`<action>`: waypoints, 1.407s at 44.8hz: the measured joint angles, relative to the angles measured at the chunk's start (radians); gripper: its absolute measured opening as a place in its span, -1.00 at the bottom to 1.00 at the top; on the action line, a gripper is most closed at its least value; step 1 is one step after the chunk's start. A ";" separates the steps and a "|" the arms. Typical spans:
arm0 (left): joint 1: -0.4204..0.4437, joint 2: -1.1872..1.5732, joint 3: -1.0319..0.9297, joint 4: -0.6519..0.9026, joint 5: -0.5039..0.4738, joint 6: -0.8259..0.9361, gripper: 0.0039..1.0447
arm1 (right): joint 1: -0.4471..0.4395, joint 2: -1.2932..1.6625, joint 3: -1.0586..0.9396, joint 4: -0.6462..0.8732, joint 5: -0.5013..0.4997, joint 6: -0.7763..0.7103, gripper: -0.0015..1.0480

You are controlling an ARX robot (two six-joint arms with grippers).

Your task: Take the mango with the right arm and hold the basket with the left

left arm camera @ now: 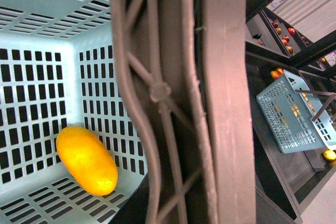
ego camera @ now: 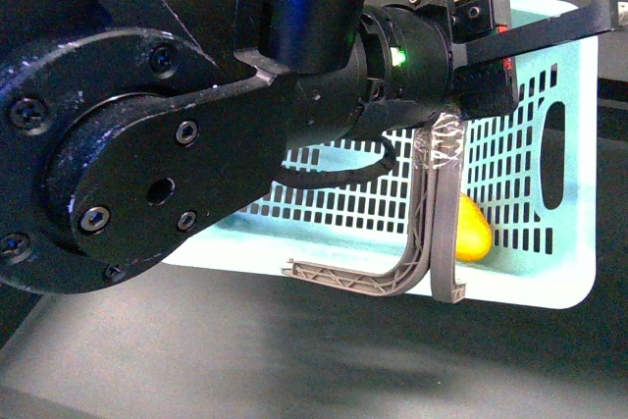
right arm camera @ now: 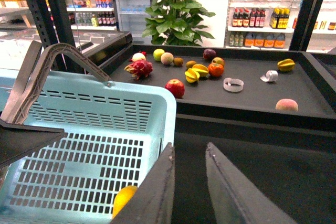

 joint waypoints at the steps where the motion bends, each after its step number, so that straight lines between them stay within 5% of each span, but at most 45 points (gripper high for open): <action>1: 0.000 0.000 0.000 0.000 -0.001 0.000 -0.72 | 0.000 -0.006 0.000 -0.006 0.000 -0.001 -0.65; 7: 0.000 0.000 0.000 0.000 -0.002 0.002 -0.72 | 0.000 -0.048 0.000 -0.042 0.000 -0.007 -0.98; 32: 0.000 0.000 0.000 0.000 -0.001 0.001 -0.72 | 0.000 -0.212 0.000 -0.205 0.000 -0.009 -0.96; 39: 0.000 0.000 0.000 0.000 -0.002 0.001 -0.72 | 0.000 -0.368 0.001 -0.376 -0.002 -0.009 -0.96; 63: 0.000 0.000 0.000 0.000 -0.001 0.001 -0.72 | 0.000 -0.382 0.001 -0.381 -0.003 -0.009 -0.96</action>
